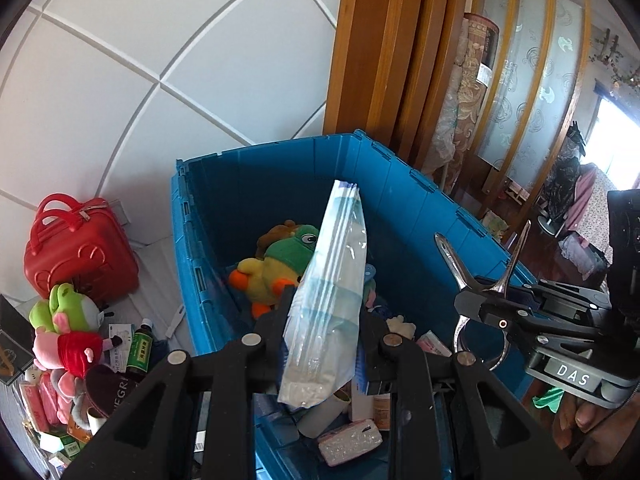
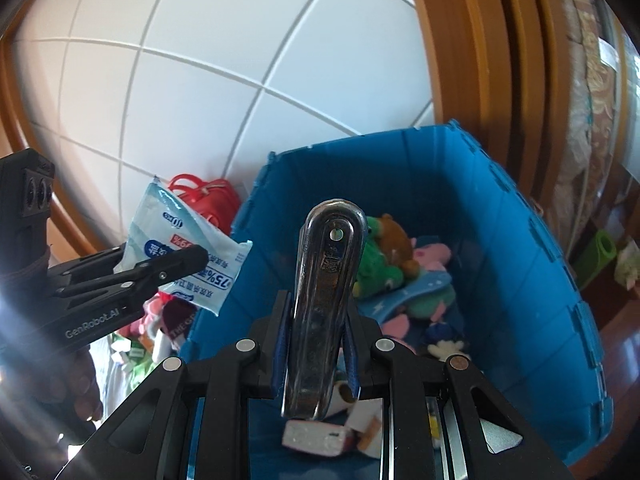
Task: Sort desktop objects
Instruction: 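Open both tools to drop the packet and nail clipper into the crate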
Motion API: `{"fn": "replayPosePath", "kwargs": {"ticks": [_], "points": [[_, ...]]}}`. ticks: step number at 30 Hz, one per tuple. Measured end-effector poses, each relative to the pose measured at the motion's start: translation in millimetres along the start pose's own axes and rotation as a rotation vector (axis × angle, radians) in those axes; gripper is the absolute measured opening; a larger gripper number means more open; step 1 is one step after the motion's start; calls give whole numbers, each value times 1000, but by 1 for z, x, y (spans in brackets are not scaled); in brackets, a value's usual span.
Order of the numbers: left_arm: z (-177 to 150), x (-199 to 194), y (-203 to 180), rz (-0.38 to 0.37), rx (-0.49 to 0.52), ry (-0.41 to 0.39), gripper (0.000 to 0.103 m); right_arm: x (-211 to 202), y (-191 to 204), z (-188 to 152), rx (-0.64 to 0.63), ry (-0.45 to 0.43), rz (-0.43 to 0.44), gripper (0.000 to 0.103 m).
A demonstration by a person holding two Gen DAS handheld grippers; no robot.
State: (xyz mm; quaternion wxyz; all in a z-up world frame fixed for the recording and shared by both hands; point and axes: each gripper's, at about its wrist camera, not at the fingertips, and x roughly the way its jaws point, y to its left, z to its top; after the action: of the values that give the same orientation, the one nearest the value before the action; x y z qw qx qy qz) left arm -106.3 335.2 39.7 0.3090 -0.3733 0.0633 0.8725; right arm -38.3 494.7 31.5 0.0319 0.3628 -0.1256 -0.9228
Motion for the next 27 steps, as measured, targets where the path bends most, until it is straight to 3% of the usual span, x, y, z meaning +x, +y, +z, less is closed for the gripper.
{"fn": "replayPosePath", "kwargs": {"ticks": [15, 16, 17, 18, 19, 20, 22, 27], "points": [[7, 21, -24, -51, 12, 17, 24, 8, -28, -3, 33, 33, -76, 23], [7, 22, -24, -51, 8, 16, 29, 8, -28, -3, 34, 33, -80, 23], [8, 23, -24, -46, 5, 18, 52, 8, -28, -3, 35, 31, -91, 25], [8, 22, -23, -38, 1, 15, 70, 7, -28, -2, 32, 27, -109, 30], [6, 20, -21, -25, -9, 1, 96, 6, -29, -2, 32, 22, -128, 58], [5, 16, -17, -7, -27, -17, 100, 3, -31, -1, 41, 10, -144, 88], [0, 10, -7, 5, -61, -23, 100, -3, -34, -1, 60, -19, -159, 95], [-23, -8, 27, 31, -133, -52, 100, -9, -24, -3, 51, -30, -122, 95]]}}
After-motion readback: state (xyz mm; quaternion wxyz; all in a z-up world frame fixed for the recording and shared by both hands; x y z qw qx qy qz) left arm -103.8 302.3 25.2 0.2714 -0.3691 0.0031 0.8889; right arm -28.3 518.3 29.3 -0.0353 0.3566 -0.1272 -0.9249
